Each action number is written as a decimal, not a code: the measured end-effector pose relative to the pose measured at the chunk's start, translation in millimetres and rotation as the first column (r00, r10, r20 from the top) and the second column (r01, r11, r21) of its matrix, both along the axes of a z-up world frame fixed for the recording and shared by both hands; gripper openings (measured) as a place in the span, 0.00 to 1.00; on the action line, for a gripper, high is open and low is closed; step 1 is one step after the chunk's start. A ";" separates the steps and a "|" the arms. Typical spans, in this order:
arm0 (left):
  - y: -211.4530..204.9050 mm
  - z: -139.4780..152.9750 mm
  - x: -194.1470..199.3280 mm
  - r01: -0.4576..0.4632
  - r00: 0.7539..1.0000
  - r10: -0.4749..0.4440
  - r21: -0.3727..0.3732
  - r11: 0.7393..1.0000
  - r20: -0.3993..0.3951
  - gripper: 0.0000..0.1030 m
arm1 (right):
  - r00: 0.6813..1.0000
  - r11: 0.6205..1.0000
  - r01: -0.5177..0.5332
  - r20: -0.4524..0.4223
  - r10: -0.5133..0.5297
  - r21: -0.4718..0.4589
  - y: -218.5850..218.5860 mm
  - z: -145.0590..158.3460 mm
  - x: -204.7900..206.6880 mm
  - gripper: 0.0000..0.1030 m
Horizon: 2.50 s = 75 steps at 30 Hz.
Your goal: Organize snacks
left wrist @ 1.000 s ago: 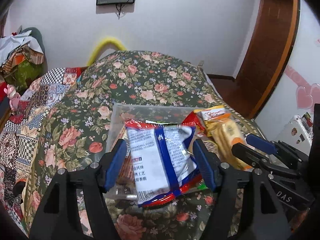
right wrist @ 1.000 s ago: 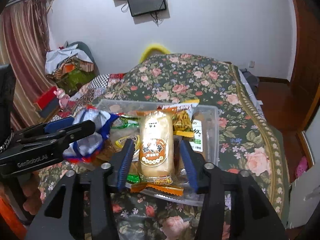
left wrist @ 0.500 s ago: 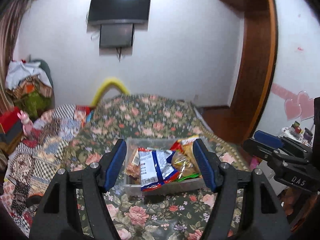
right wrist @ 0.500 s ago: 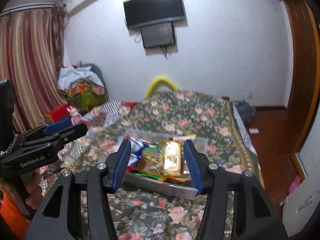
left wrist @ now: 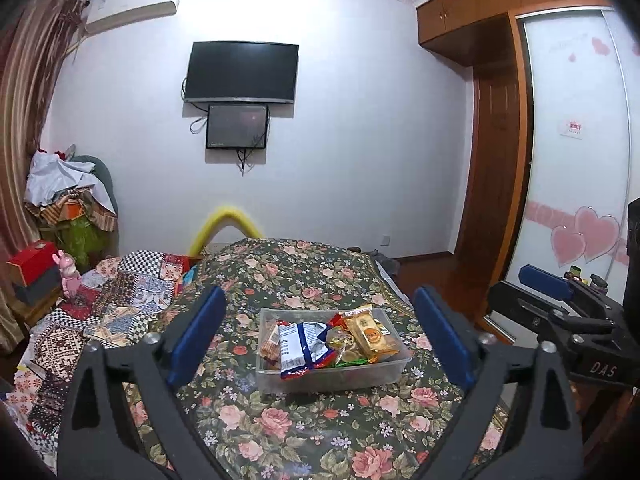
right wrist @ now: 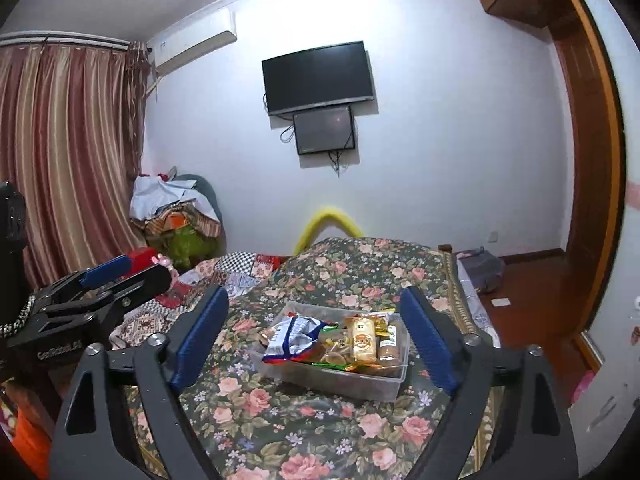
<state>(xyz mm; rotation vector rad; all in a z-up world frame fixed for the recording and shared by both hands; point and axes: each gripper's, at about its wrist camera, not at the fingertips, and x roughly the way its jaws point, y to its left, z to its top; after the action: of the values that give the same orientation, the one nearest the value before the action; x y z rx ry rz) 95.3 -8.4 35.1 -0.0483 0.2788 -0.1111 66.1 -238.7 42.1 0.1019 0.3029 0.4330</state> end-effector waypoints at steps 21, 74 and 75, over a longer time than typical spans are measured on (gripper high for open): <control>-5.0 -8.8 -18.3 -0.018 1.000 0.017 0.039 0.999 0.011 1.00 | 0.999 0.999 0.043 0.004 -0.043 0.005 -2.8 -13.5 -14.2 1.00; -3.0 -19.2 -16.3 -0.001 1.000 0.001 0.011 1.000 -0.005 1.00 | 0.996 0.996 0.085 0.005 -0.085 -0.035 -5.1 -15.2 -15.0 1.00; -3.2 -19.3 -16.6 -0.002 1.000 0.002 0.014 1.000 -0.005 1.00 | 0.996 0.996 0.085 0.004 -0.085 -0.035 -5.2 -15.3 -14.6 1.00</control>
<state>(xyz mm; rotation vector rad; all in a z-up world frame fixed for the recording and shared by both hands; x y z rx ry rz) 78.8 -11.6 15.8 -0.0353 0.2841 -0.1069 51.4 -243.9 26.8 0.0798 0.3023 0.3429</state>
